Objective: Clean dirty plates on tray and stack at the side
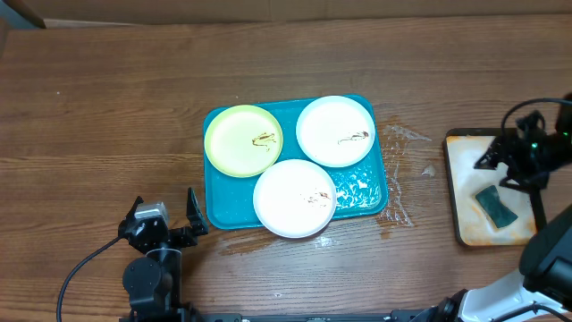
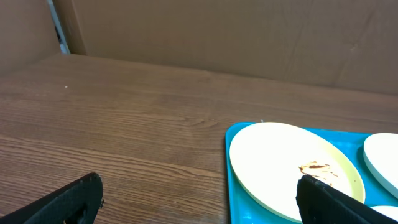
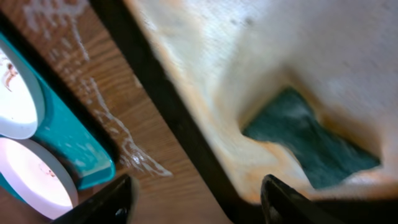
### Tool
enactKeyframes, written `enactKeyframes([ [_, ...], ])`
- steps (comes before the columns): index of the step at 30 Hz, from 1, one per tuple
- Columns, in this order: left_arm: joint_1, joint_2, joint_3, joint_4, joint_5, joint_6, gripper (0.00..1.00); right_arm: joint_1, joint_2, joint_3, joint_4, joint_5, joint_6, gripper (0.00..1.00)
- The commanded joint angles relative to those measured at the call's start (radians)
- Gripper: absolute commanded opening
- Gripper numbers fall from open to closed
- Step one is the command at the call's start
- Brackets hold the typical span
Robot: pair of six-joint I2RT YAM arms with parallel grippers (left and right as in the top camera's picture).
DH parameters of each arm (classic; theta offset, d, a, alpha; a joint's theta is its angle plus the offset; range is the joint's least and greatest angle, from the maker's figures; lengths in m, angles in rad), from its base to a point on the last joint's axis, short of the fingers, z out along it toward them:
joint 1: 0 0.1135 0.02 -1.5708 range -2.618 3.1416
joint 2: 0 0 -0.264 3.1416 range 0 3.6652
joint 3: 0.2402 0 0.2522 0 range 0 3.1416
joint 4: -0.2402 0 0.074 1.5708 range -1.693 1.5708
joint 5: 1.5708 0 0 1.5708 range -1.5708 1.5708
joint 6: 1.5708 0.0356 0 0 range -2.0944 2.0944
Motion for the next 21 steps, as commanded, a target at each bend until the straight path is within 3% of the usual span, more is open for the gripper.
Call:
enactKeyframes([
  [1,0.0,-0.01,-0.003,-0.001,-0.01,0.013,1.0,-0.062,-0.002,0.014,-0.024,-0.013,-0.002,0.6],
  [5,0.0,-0.01,-0.003,-0.001,-0.01,0.013,1.0,-0.098,-0.003,0.014,-0.062,-0.101,-0.055,0.65],
  [7,0.0,-0.01,-0.003,-0.001,-0.01,0.013,1.0,-0.099,-0.004,0.014,-0.07,-0.125,-0.066,0.76],
  [10,0.0,-0.01,-0.003,-0.001,-0.01,0.013,1.0,-0.088,-0.012,0.013,-0.069,-0.129,-0.066,0.76],
  [13,0.0,-0.01,-0.003,-0.001,-0.01,0.013,1.0,-0.088,-0.019,0.011,-0.06,-0.151,-0.065,0.61],
  [15,0.0,-0.01,-0.003,-0.001,-0.01,0.013,1.0,-0.091,-0.02,-0.005,-0.033,-0.153,-0.065,0.69],
  [18,0.0,-0.01,-0.003,-0.001,-0.01,0.013,1.0,-0.102,-0.02,-0.05,0.023,-0.151,-0.048,0.7],
  [21,0.0,-0.01,-0.003,-0.001,-0.01,0.013,1.0,-0.126,-0.02,-0.141,0.146,0.018,0.125,0.69],
])
